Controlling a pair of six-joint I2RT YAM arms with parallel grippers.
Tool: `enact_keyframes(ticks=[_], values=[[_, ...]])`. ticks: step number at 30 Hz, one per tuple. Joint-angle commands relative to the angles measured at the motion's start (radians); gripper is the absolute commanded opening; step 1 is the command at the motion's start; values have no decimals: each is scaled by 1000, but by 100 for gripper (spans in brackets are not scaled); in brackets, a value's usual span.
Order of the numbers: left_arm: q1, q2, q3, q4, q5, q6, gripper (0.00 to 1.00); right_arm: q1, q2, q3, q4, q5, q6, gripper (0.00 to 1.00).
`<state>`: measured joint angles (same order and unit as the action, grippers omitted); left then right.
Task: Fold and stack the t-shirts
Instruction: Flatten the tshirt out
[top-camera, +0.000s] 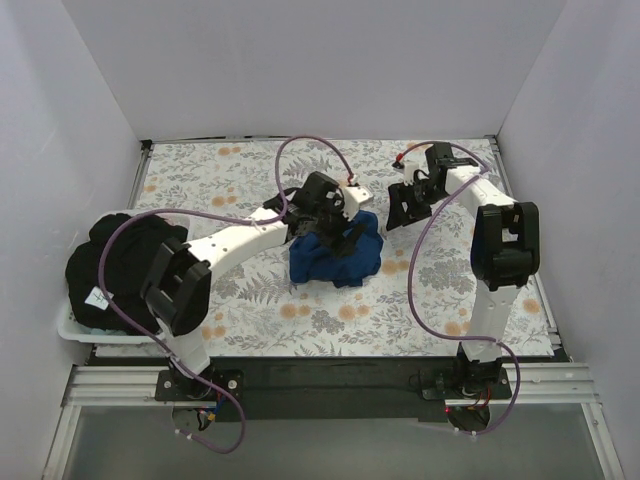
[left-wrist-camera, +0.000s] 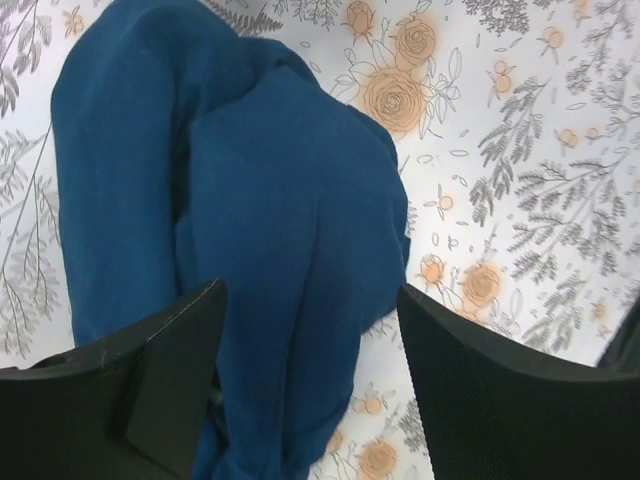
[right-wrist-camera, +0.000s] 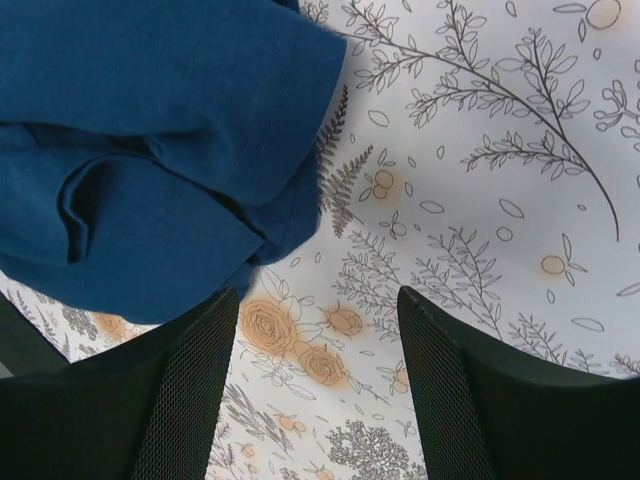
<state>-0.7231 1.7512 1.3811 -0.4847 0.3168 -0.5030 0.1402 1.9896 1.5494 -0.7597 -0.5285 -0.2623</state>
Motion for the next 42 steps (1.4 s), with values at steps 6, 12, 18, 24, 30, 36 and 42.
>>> enact_keyframes(ticks=[6,12,18,24,30,36,42], values=[[-49,125,128,21,-131,96,59,1,70,98,2,-85,31,71],[-47,119,128,11,-180,112,21,13,104,113,3,-93,32,71],[14,-57,133,-31,-73,74,0,35,87,95,3,-96,31,71],[141,-333,73,-210,239,185,0,48,68,87,3,-90,28,72],[221,-579,-167,-557,254,616,0,76,64,113,2,-77,20,72],[261,-743,-362,-562,215,712,0,134,120,152,5,-42,26,74],[261,-753,-425,-490,171,722,0,162,198,228,4,28,35,35]])
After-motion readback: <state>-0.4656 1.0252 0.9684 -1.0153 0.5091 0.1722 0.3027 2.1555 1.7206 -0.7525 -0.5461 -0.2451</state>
